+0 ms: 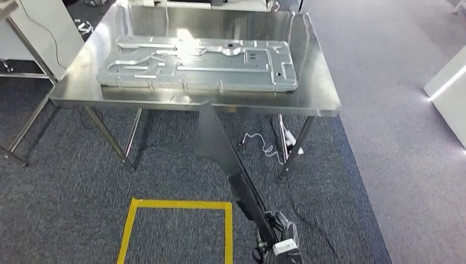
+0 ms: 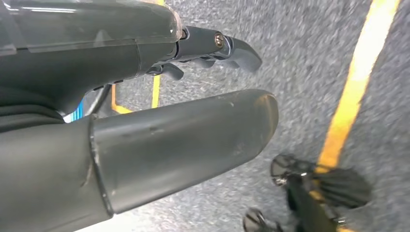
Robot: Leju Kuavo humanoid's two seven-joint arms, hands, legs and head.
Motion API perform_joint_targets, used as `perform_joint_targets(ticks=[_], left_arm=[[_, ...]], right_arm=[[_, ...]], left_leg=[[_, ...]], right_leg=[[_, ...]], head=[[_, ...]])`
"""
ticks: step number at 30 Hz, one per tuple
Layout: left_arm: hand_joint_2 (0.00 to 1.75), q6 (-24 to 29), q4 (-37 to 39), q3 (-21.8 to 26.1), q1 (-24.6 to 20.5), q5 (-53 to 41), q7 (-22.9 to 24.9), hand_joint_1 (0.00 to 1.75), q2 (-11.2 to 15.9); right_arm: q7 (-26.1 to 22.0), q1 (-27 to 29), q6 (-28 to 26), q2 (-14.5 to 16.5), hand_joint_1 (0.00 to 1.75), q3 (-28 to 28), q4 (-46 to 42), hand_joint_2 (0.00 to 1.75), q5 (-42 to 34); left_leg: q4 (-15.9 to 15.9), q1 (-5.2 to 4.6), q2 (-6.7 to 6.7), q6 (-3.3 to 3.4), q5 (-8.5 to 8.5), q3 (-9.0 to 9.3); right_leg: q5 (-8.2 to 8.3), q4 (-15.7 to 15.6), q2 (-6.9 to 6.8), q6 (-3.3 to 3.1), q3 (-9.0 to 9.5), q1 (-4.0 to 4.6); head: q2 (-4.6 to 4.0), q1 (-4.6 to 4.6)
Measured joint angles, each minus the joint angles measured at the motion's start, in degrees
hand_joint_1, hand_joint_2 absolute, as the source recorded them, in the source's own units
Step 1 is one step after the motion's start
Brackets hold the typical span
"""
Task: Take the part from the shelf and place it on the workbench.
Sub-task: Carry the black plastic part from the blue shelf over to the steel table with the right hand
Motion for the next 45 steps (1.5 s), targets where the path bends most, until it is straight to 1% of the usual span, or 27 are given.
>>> perform_joint_targets(ticks=[2, 3, 4, 5, 8, 9, 10, 12, 14, 16, 18, 19, 22, 23, 24, 26, 28, 30, 32, 33, 34, 36, 38, 40, 41, 43, 45], left_arm=[[0.00, 0.03, 0.00, 0.16, 0.01, -0.37, 0.03, 0.00, 0.01], [0.00, 0.04, 0.00, 0.26, 0.03, -0.49, 0.04, 0.00, 0.01], [0.00, 0.06, 0.00, 0.35, 0.05, -0.62, 0.07, 0.00, 0.01], [0.00, 0.09, 0.00, 0.44, 0.08, -0.73, 0.10, 0.00, 0.01], [0.00, 0.20, 0.04, 0.81, -0.06, -1.11, 0.17, 0.00, -0.29], [0.00, 0.23, 0.05, 0.95, -0.25, -1.21, 0.20, 0.00, -0.42], [0.00, 0.26, 0.05, 1.06, -0.51, -1.26, 0.21, 0.00, -0.49], [0.00, 0.30, 0.04, 1.23, -0.88, -1.30, 0.23, 0.00, -0.47], [0.00, 0.38, 0.04, 1.31, -1.13, -1.32, 0.23, 0.00, -0.43], [0.00, 0.58, 0.04, 1.33, -1.20, -1.42, 0.27, 0.00, -0.39], [0.00, 0.77, 0.04, 1.39, -1.04, -1.59, 0.39, 0.00, -0.29], [0.00, 0.81, 0.04, 1.43, -0.92, -1.70, 0.45, 0.00, -0.19], [0.00, 0.81, 0.05, 1.57, -0.62, -2.39, 0.58, 0.00, 0.06], [0.00, 0.78, 0.05, 1.61, -0.66, -2.74, 0.63, 0.00, 0.08], [0.00, 0.72, 0.05, 1.64, -0.71, -3.10, 0.67, 0.00, 0.12], [0.00, 0.55, 0.05, 1.67, -0.79, -3.90, 0.77, 0.00, 0.19], [0.00, 0.23, 0.04, 1.67, -0.78, -4.88, 0.96, 0.00, 0.32], [0.00, -0.29, 0.04, 1.61, -1.00, -5.99, 1.17, 0.00, 0.52], [0.00, -0.86, 0.04, 1.49, -1.31, -7.00, 1.31, 0.00, 0.77], [0.00, -1.09, 0.04, 1.42, -1.45, -7.43, 1.35, 0.00, 0.88], [0.00, -1.28, 0.04, 1.34, -1.57, -7.82, 1.43, 0.00, 0.96], [0.00, -1.51, 0.05, 1.22, -1.74, -8.49, 1.61, 0.00, 1.03], [0.00, -1.82, 0.09, 1.15, -1.92, -9.14, 1.81, 0.00, 0.99], [0.00, -2.09, 0.12, 1.05, -2.26, -9.68, 2.02, 0.00, 1.06], [0.00, -2.16, 0.11, 0.99, -2.48, -9.81, 2.08, 0.00, 1.18], [0.00, -2.26, 0.10, 0.84, -2.64, -9.89, 2.20, 0.00, 1.33], [0.00, -2.37, 0.09, 0.76, -2.65, -9.89, 2.23, 0.00, 1.52]], right_arm=[[1.38, -0.05, -0.58, -0.01, 1.75, -0.21, 0.03, 1.75, 2.83], [1.89, -0.07, -0.70, -0.01, 1.75, -0.37, 0.03, 1.75, 4.13], [2.32, -0.08, -0.74, -0.01, 1.75, -0.55, 0.02, 1.75, 5.28], [2.68, -0.08, -0.76, -0.01, 1.75, -0.70, 0.02, 1.75, 6.25], [3.53, -0.02, -0.76, -0.01, 1.75, -1.07, -0.05, 1.75, 8.13], [3.66, -0.01, -0.76, 0.00, 1.75, -1.14, -0.17, 1.75, 8.33], [3.73, -0.03, -0.76, 0.01, 1.75, -1.18, -0.33, 1.75, 8.44], [3.72, -0.10, -0.76, 0.13, 1.75, -1.17, -0.67, 1.75, 8.60], [3.71, -0.15, -0.76, 0.28, 1.75, -1.17, -0.78, 1.75, 8.73], [3.73, -0.17, -0.76, 0.33, 1.75, -1.17, -0.74, 1.75, 8.86], [3.85, -0.17, -0.80, 0.35, 1.75, -1.18, -0.62, 1.75, 8.95], [4.09, -0.18, -0.85, 0.36, 1.75, -1.20, -0.51, 1.75, 9.04], [6.54, -0.24, -1.03, 0.63, 1.75, -1.88, 0.07, 1.75, 11.83], [7.68, -0.30, -1.07, 0.95, 1.75, -2.53, 0.30, 1.75, 14.34], [8.62, -0.37, -1.08, 1.43, 1.75, -3.44, 0.48, 1.75, 17.85], [9.31, -0.74, -1.12, 3.13, 1.75, -6.21, 0.62, 1.75, 27.29], [9.00, -1.64, -1.19, 5.41, 1.75, -10.00, 0.26, 1.75, 38.19], [9.56, -3.51, -1.24, 7.18, 1.75, -14.51, -0.48, 1.75, 48.81], [13.12, -6.36, -1.24, 7.47, 1.75, -18.94, -0.92, 1.75, 57.47], [15.92, -7.91, -1.24, 6.84, 1.75, -20.75, -0.85, 1.75, 60.42], [18.76, -9.42, -1.24, 5.88, 1.75, -22.29, -0.57, 1.75, 62.53], [23.26, -12.23, -1.24, 3.14, 1.75, -24.47, 0.31, 1.75, 65.14], [26.31, -15.06, -1.19, -0.17, 1.75, -25.90, 1.66, 1.75, 67.24], [28.47, -17.66, -1.09, -3.76, 1.75, -26.90, 3.35, 1.75, 68.59], [29.03, -18.67, -1.06, -5.33, 1.75, -27.30, 4.07, 1.75, 68.79], [29.43, -20.14, -1.03, -7.69, 1.75, -27.92, 5.15, 1.75, 68.88], [29.62, -21.27, -1.00, -9.07, 1.75, -28.32, 6.15, 1.75, 68.74]], left_leg=[[-0.81, 0.00, -0.31, -0.08, -1.20, 2.35], [-1.05, -0.01, -0.41, -0.14, -1.73, 3.35], [-1.24, -0.03, -0.48, -0.19, -2.29, 4.33], [-1.38, -0.07, -0.47, -0.25, -2.88, 5.29], [-1.77, 0.03, -0.66, -0.76, -5.07, 7.86], [-1.84, 0.12, -0.78, -1.11, -5.50, 8.69], [-1.70, 0.11, -0.88, -1.61, -5.43, 9.29], [1.07, 0.14, -0.75, -2.37, -4.03, 8.88], [7.10, 0.15, -0.54, -2.90, -3.53, 5.46], [12.44, 0.25, -0.41, -3.27, -6.73, 1.11], [13.85, 0.47, -0.33, -3.70, -10.13, -2.09], [12.63, 0.65, -0.26, -4.02, -9.83, -2.80], [4.29, 1.27, 0.44, -5.19, -2.11, -2.55], [2.83, 1.24, 0.82, -4.98, -0.69, -2.59], [2.61, 1.13, 1.08, -4.43, -0.11, -2.88], [3.25, 0.94, 1.24, -2.93, 0.06, -3.28], [3.17, 1.03, 1.19, -2.06, 0.60, -3.26], [3.06, 1.00, 1.19, -1.57, 0.62, -3.22], [3.06, 0.74, 1.17, -1.23, 0.42, -3.18], [3.06, 0.56, 1.10, -1.10, 0.29, -3.06], [3.06, 0.36, 1.01, -0.98, 0.14, -2.87], [3.00, -0.05, 0.84, -0.86, -0.21, -2.29], [2.77, -0.17, 0.82, -0.97, -0.43, -1.97], [2.36, 0.02, 0.92, -1.35, -0.34, -2.02], [2.00, 0.05, 0.94, -1.62, -0.23, -1.90], [2.22, -0.08, 1.00, -2.05, -0.65, -1.73], [6.27, -0.18, 0.91, -2.32, -2.70, -3.67]], right_leg=[[-3.28, 1.25, 0.00, 0.17, -3.96, -0.10], [-3.91, 0.50, 0.00, 0.22, -4.95, -0.12], [-3.43, -1.15, 0.01, 0.16, -5.40, -0.09], [-1.42, -3.65, 0.03, -0.16, -5.53, 0.05], [10.37, -11.45, 0.59, -2.14, -5.41, 1.15], [12.51, -12.48, 0.81, -2.78, -5.06, 1.54], [12.67, -12.71, 0.96, -3.24, -4.44, 1.82], [11.88, -14.07, 0.85, -4.03, -2.51, 1.55], [11.44, -15.52, 0.72, -4.44, -0.59, 0.95], [10.71, -16.05, 0.69, -4.57, 0.66, 0.72], [9.66, -16.08, 0.82, -4.10, 1.77, 0.38], [9.08, -15.95, 0.90, -3.72, 2.32, 0.14], [7.11, -14.64, 0.94, -2.17, 3.34, -0.59], [6.50, -14.05, 0.88, -1.60, 3.30, -0.61], [5.96, -13.55, 0.81, -1.08, 3.18, -0.51], [5.36, -13.13, 0.65, -0.40, 3.07, -0.38], [4.37, -11.92, 0.48, -0.02, 2.75, -0.59], [1.64, -6.98, 0.33, 0.34, 0.29, -0.73], [-0.93, 0.27, 0.27, 0.54, -3.89, -0.73], [-0.92, 2.33, 0.25, 0.48, -5.39, -0.70], [0.25, 2.40, 0.25, 0.24, -5.99, -0.58], [4.98, -3.46, 0.29, -0.95, -4.38, 0.03], [8.18, -9.74, 0.23, -2.66, -2.11, 0.79], [8.59, -11.97, 0.13, -3.58, -1.41, 1.35], [8.71, -12.73, 0.12, -3.66, -1.23, 1.48], [9.05, -14.34, 0.01, -3.54, -0.13, 1.01], [9.32, -15.70, -0.14, -3.49, 1.08, 0.51]], head=[[0.00, 0.00], [0.00, 0.02], [0.00, 0.02], [0.00, 0.02], [-0.01, -0.01], [0.00, -0.01], [0.01, -0.02], [0.01, -0.03], [0.01, -0.08], [0.01, -0.09], [0.01, -0.09], [0.01, -0.09], [0.00, -0.15], [0.00, -0.20], [0.00, -0.22], [0.01, -0.25], [0.01, -0.25], [0.01, -0.25], [0.01, -0.25], [0.01, -0.24], [0.01, -0.24], [0.00, -0.24], [0.00, -0.21], [-0.01, -0.04], [-0.01, 0.05], [-0.01, 0.08], [0.00, 0.03]])
